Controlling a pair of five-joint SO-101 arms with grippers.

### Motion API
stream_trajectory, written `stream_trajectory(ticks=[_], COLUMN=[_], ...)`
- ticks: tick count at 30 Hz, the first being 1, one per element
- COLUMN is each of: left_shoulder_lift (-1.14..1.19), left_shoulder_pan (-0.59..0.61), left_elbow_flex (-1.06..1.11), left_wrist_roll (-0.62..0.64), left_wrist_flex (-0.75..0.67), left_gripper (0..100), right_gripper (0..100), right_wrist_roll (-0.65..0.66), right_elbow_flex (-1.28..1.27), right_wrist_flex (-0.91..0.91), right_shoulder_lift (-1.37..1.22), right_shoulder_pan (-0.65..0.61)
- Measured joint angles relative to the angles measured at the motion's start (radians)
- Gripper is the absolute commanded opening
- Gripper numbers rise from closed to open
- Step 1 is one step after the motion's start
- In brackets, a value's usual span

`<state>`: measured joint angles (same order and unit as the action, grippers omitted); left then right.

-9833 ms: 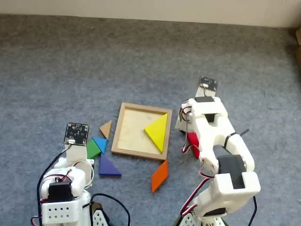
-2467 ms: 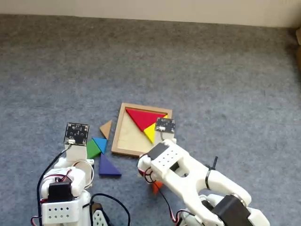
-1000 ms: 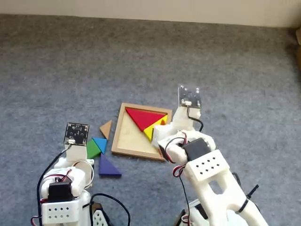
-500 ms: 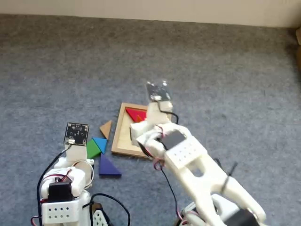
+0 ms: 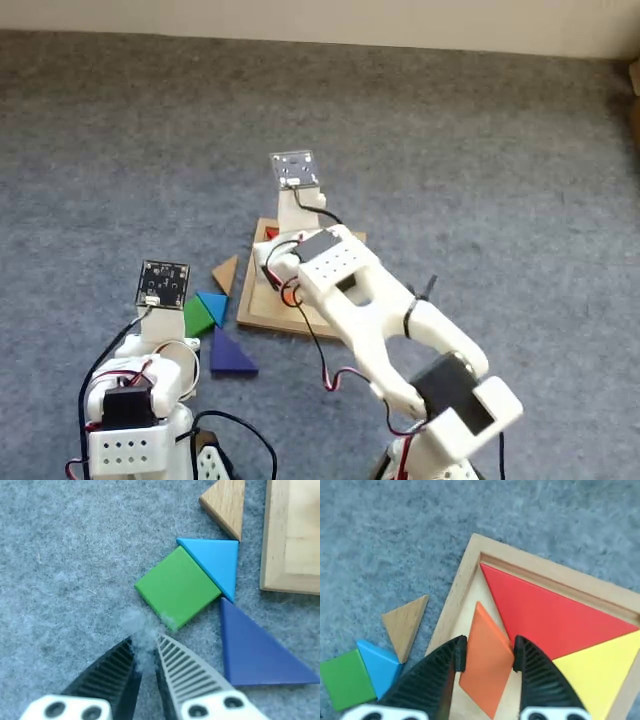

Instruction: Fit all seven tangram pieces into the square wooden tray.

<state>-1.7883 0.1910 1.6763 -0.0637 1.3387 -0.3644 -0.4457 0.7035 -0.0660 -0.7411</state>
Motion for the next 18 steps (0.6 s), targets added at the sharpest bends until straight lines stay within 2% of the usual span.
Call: stream_trajectory(ticks=[3,9,18], left_shoulder_lift=[0.000,0.000,0.000], left_shoulder_pan=[0.000,0.000,0.000], left_elbow_flex=[0.000,0.000,0.000], left_wrist_roll=[0.000,0.000,0.000], left_wrist_flex=[0.000,0.000,0.000], left_gripper=[0,0,0], right_gripper=[12.3,26.6,24.7], right_wrist_roll=[0.000,0.000,0.000], right_elbow_flex=[0.023,0.038,0.038], right_wrist_flex=[0.000,0.000,-0.002], right_shoulder_lift=[-0.025,-0.049,0.006], right_shoulder_pan=[-0.017,-0.049,-0.049])
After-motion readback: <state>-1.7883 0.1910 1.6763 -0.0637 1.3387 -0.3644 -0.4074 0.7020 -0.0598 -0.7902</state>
